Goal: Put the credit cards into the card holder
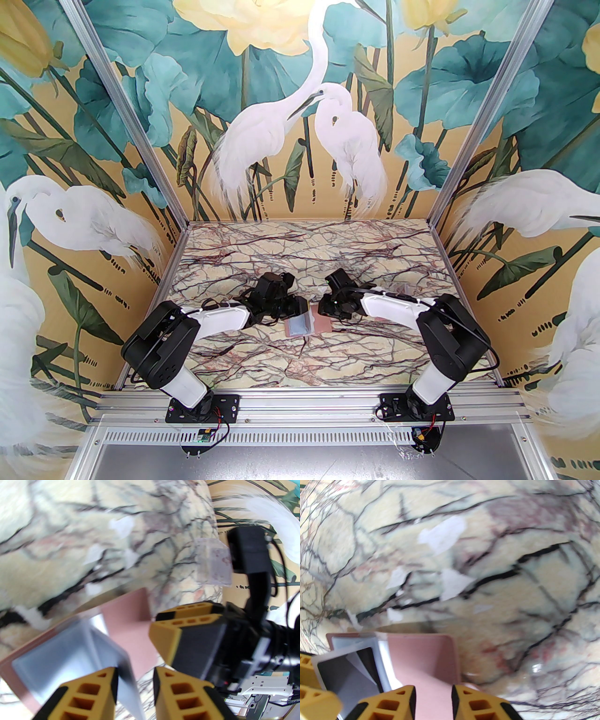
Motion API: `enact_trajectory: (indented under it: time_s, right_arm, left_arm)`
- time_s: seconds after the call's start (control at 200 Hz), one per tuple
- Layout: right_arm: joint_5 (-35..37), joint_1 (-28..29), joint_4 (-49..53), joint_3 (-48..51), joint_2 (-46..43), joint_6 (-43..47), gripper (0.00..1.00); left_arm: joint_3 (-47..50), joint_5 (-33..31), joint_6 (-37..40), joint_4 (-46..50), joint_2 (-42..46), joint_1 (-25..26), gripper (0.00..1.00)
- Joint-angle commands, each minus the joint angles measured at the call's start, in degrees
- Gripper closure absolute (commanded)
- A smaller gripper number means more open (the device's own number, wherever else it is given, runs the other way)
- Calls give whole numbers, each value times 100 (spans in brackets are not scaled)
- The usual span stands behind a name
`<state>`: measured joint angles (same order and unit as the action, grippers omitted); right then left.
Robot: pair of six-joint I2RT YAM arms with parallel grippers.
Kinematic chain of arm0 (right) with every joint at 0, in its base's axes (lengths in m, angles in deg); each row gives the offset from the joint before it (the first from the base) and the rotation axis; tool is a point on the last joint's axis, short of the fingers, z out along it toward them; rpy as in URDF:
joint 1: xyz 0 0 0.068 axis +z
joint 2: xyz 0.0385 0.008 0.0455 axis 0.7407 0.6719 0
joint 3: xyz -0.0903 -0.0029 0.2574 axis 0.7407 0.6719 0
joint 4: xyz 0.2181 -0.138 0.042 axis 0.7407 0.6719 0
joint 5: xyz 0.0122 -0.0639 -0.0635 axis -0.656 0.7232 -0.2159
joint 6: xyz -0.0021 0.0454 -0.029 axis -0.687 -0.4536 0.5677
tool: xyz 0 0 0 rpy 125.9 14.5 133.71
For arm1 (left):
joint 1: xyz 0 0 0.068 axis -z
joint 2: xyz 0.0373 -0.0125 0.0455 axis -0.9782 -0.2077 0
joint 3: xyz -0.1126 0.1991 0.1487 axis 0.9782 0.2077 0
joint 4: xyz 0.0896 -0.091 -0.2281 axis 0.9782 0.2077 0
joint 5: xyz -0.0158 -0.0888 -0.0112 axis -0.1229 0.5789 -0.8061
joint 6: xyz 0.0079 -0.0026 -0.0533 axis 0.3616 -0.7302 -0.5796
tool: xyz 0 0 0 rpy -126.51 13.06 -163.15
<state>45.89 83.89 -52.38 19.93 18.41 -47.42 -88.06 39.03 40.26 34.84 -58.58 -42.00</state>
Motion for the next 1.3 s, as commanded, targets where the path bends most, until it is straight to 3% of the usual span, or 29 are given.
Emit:
enact_trajectory:
  time_s: [0.0,0.405,0.65,1.11,1.295]
  right_arm:
    - [51,-82,-20,114,-173,81,66]
    - [-3,-305,-69,258,-285,89,66]
    - [-57,-345,-6,265,-544,90,66]
    - [-610,-295,89,-20,-963,233,76]
    - [-655,-134,359,-330,-738,455,77]
  left_arm:
    - [-205,82,164,144,-212,137,66]
    - [-566,40,159,149,-720,390,65]
    - [-475,-76,197,190,-605,398,66]
    - [258,-1146,182,933,733,346,65]
    - [932,-1078,10,655,1100,80,65]
